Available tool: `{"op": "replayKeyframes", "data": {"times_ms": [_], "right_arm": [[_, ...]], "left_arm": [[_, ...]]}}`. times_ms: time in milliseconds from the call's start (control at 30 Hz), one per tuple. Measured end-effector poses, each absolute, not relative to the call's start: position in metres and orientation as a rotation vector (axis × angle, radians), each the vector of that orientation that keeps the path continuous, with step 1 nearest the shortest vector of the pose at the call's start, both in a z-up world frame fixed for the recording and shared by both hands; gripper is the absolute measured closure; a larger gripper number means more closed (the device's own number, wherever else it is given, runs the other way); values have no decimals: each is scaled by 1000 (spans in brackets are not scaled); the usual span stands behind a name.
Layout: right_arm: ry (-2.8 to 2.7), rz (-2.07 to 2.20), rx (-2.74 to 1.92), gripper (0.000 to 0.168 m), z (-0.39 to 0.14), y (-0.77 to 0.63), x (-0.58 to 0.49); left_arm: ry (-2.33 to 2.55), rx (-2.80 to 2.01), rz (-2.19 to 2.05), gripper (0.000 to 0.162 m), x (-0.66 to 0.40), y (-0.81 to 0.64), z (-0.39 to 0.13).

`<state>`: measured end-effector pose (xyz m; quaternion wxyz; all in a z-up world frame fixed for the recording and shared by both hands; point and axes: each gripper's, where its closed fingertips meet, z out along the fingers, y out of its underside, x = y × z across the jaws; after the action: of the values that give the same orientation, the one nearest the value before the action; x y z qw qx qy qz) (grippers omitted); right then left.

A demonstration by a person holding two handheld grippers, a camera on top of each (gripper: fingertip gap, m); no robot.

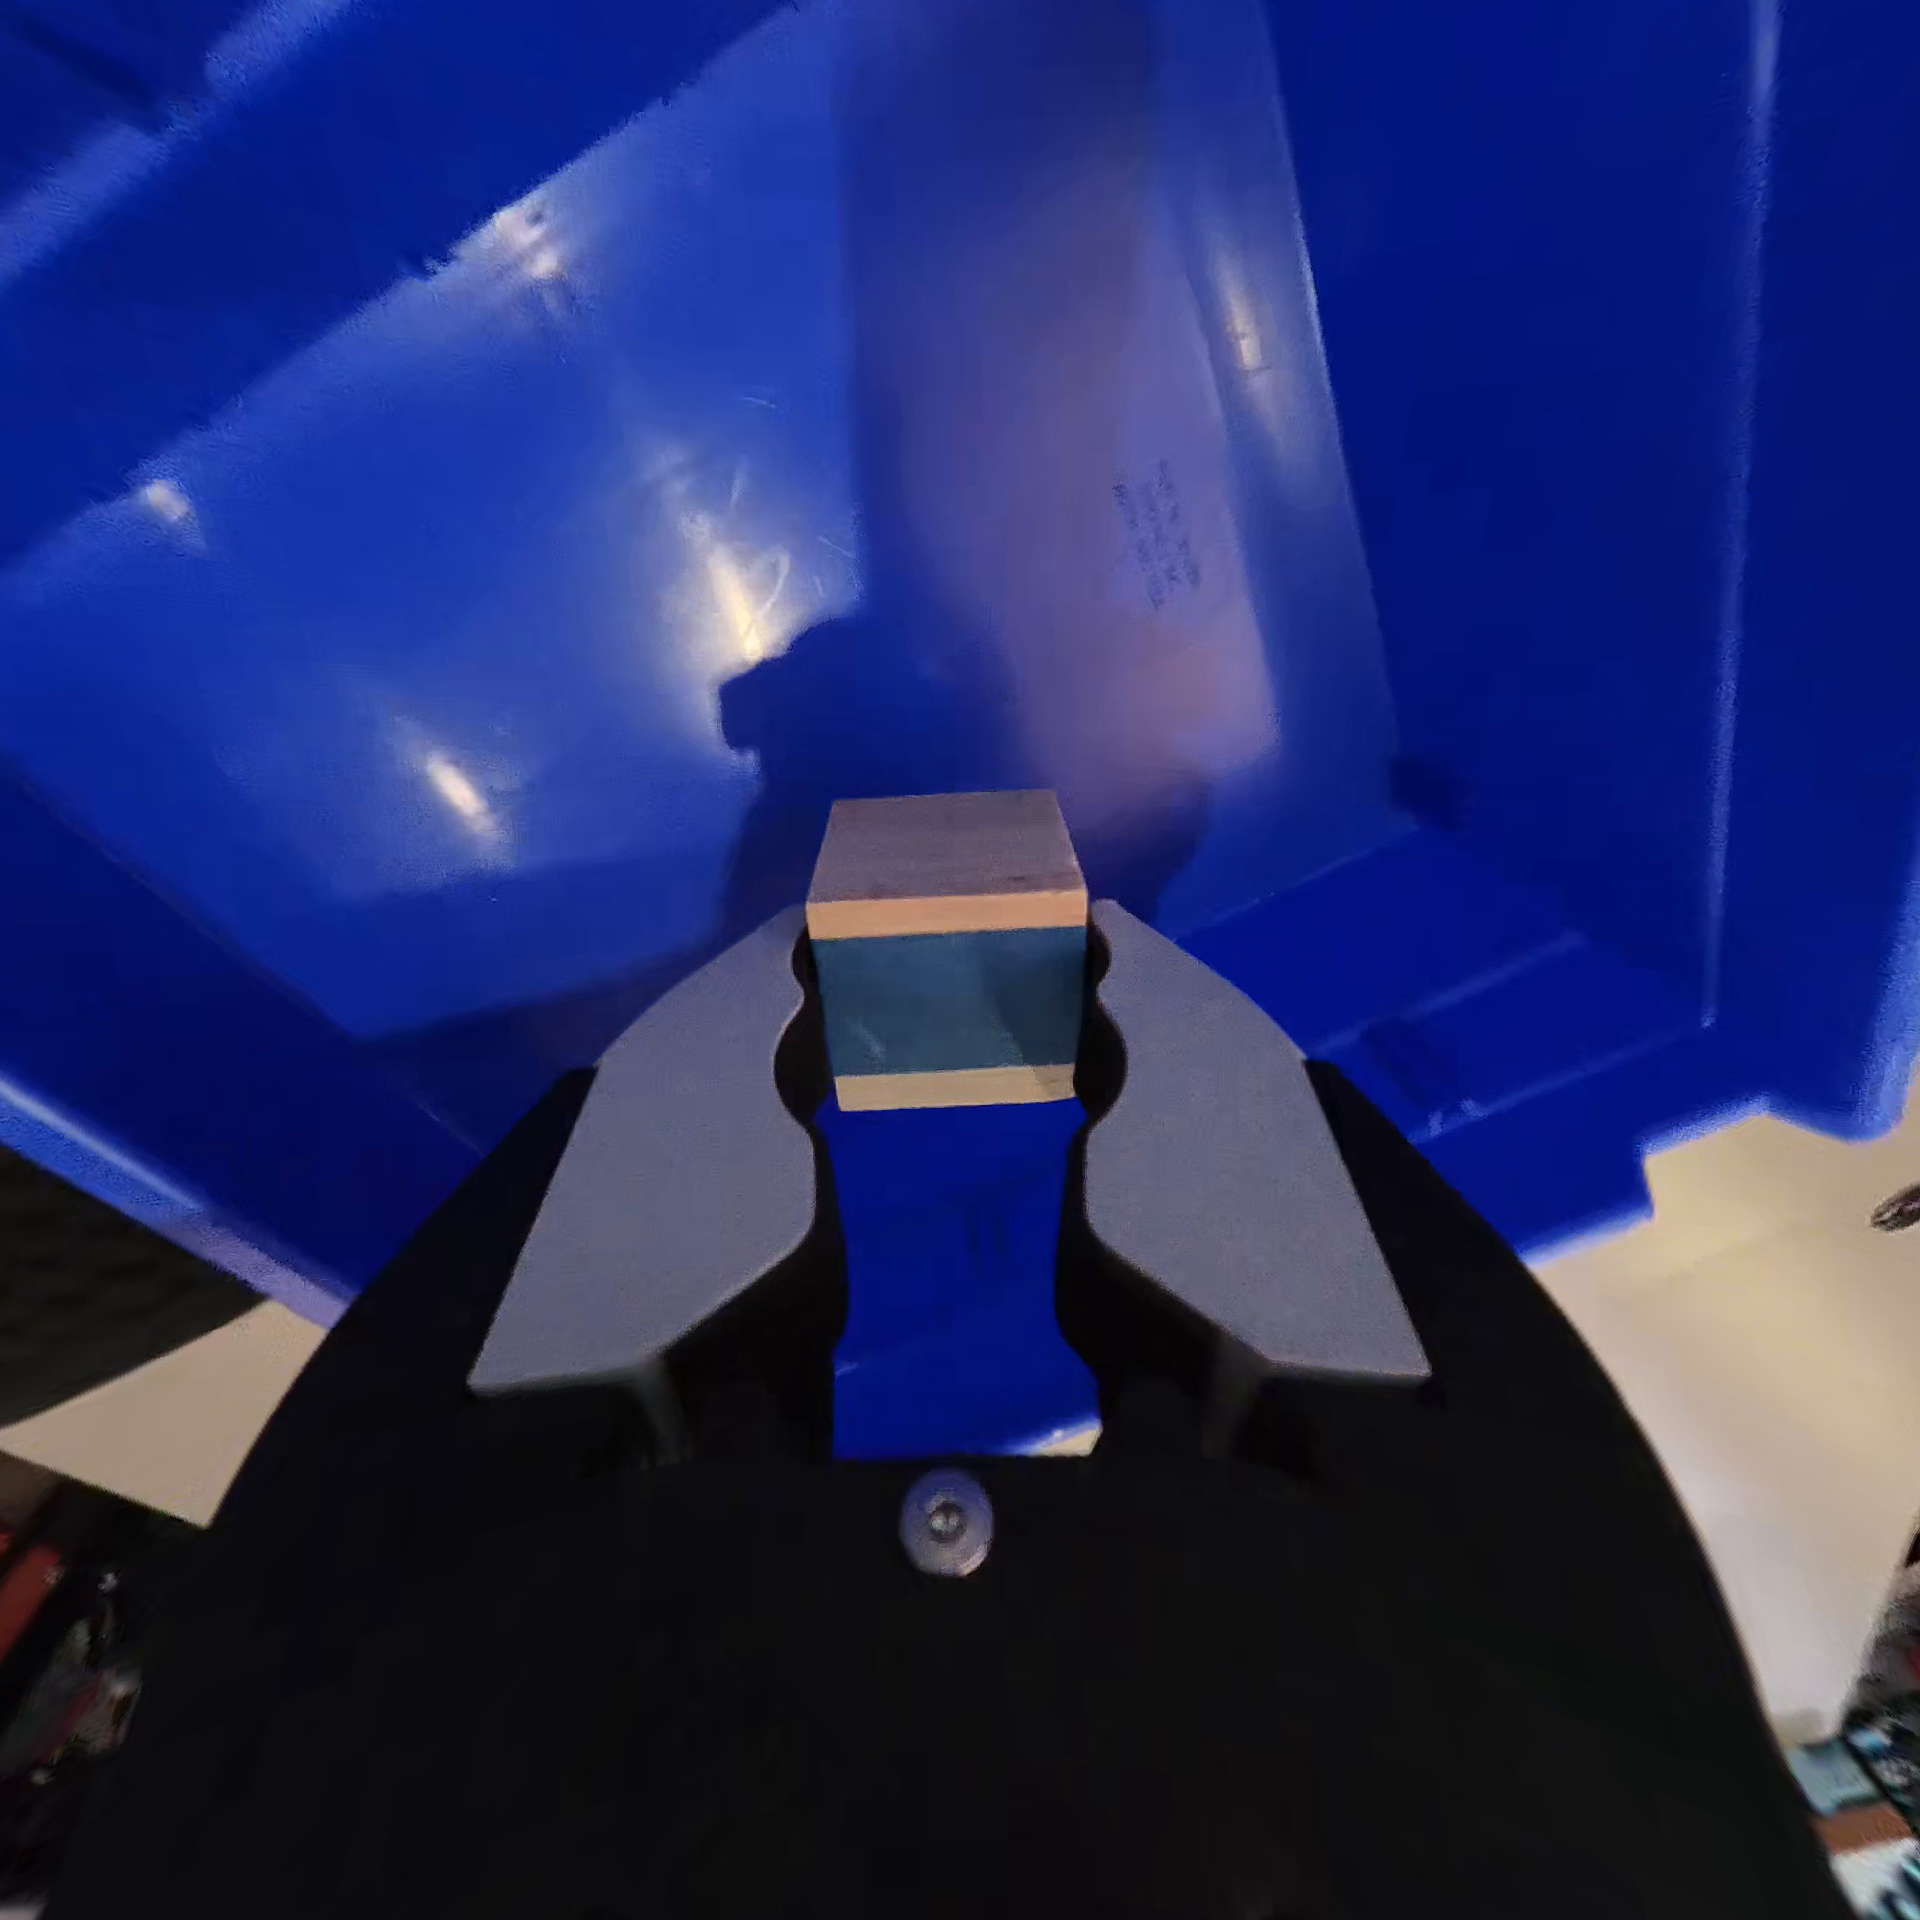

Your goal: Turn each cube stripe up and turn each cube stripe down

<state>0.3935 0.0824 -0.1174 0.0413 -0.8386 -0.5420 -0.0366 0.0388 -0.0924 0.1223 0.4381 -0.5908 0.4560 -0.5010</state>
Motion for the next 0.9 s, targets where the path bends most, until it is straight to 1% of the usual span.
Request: {"op": "replayKeyframes", "data": {"times_ms": [200,300,467,567,700,900], "right_arm": [[-1689,-186,-2634,121,-132,98,404],[-1479,-202,-2758,121,-135,106,411],[-897,-51,-3007,122,-141,107,407],[-626,-62,-3087,123,-147,105,413],[-460,-157,-3093,122,-156,105,419],[-253,-212,-3029,122,-155,110,422]], "left_arm": [[1143,-1462,-1253,106,40,-94,123],[1143,-1466,-1248,107,40,-94,122],[1167,-1470,-1262,107,45,-99,121],[1195,-1470,-1256,108,50,-104,119],[1231,-1474,-1229,108,54,-109,116],[1250,-1473,-1234,108,58,-116,116]]}}
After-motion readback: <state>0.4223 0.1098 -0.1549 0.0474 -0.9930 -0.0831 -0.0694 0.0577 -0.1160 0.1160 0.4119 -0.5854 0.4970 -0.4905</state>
